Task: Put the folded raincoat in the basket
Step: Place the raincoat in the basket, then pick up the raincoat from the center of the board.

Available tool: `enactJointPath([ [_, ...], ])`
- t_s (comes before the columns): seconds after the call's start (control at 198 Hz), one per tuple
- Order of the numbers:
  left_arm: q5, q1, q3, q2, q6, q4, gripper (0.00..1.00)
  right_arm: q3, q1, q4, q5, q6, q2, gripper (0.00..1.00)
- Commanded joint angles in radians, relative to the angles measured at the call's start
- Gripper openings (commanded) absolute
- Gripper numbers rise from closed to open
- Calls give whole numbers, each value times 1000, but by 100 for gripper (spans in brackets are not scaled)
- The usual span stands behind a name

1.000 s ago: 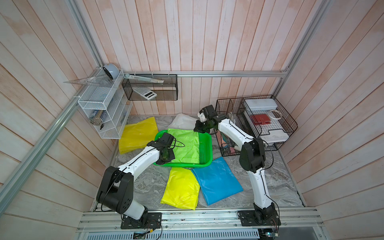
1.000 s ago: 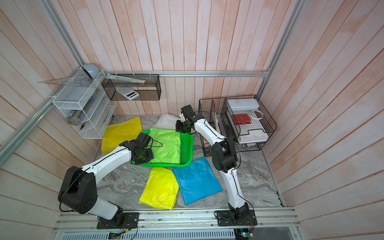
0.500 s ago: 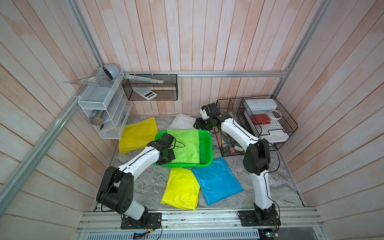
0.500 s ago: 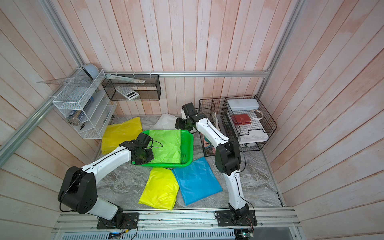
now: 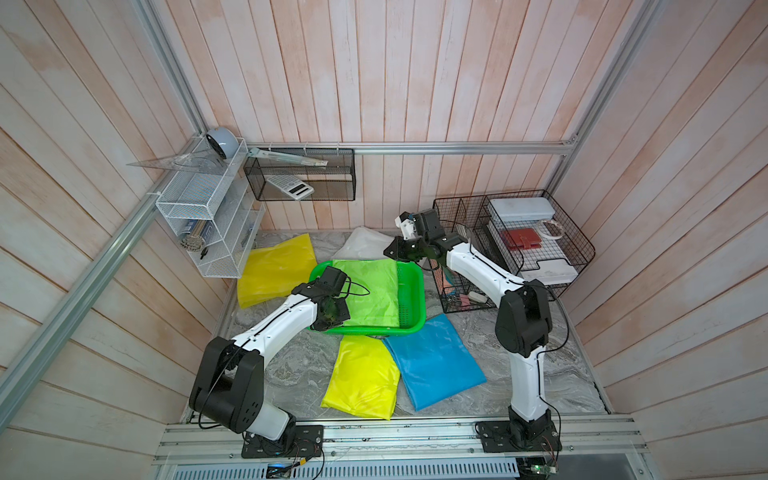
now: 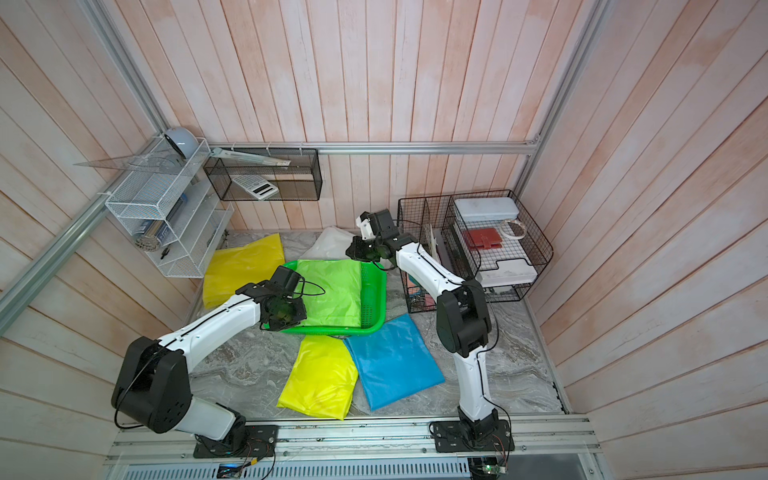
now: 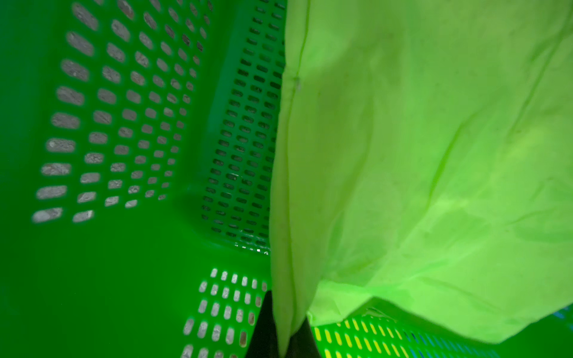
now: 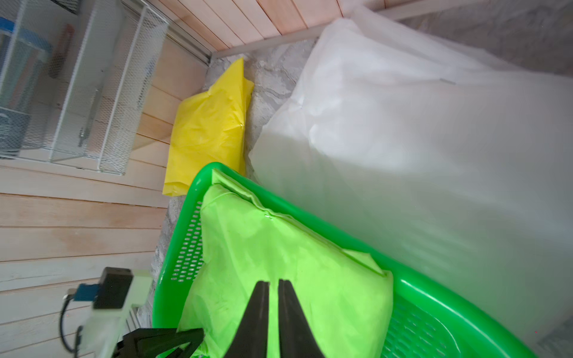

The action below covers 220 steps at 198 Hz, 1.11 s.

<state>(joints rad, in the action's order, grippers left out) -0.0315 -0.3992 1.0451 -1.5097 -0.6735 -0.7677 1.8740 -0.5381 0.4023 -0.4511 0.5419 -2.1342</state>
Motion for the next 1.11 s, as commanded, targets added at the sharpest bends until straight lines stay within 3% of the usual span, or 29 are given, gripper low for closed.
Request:
enactJointPath([
  [0.0, -20, 6, -5, 21, 5, -7, 0, 33, -6, 61, -11, 24, -74, 11],
  [0.182, -17, 7, -1, 10, 7, -17, 0, 143, -8, 182, 42, 13, -162, 8],
  [0.237, -17, 7, 3, 12, 5, -22, 7, 164, -8, 202, 62, 5, -170, 8],
  [0.308, -22, 7, 11, 24, 3, -32, 19, 185, -8, 223, 89, -1, -168, 8],
  [0.404, -50, 8, 38, 49, 1, -72, 57, 209, -8, 238, 96, -18, -140, 11],
  [0.485, -93, 8, 75, 82, 1, -123, 70, 211, -9, 237, 97, -32, -91, 20],
  [0.591, -154, 9, 132, 128, 7, -198, 72, 197, -8, 236, 111, -49, -16, 33],
  [0.697, -166, 8, 170, 183, 13, -237, 72, 138, -1, 222, 116, -56, 78, 40],
  [0.808, -6, 7, 149, 274, 40, -184, 70, -14, 17, 171, 125, -50, 222, 46],
  [0.944, 254, -29, 47, 433, 2, -54, 70, -351, 77, 74, 156, 6, 476, 55],
  [1.105, 285, -194, -73, 560, -71, 11, 69, -737, 162, 43, 172, 26, 803, 61],
])
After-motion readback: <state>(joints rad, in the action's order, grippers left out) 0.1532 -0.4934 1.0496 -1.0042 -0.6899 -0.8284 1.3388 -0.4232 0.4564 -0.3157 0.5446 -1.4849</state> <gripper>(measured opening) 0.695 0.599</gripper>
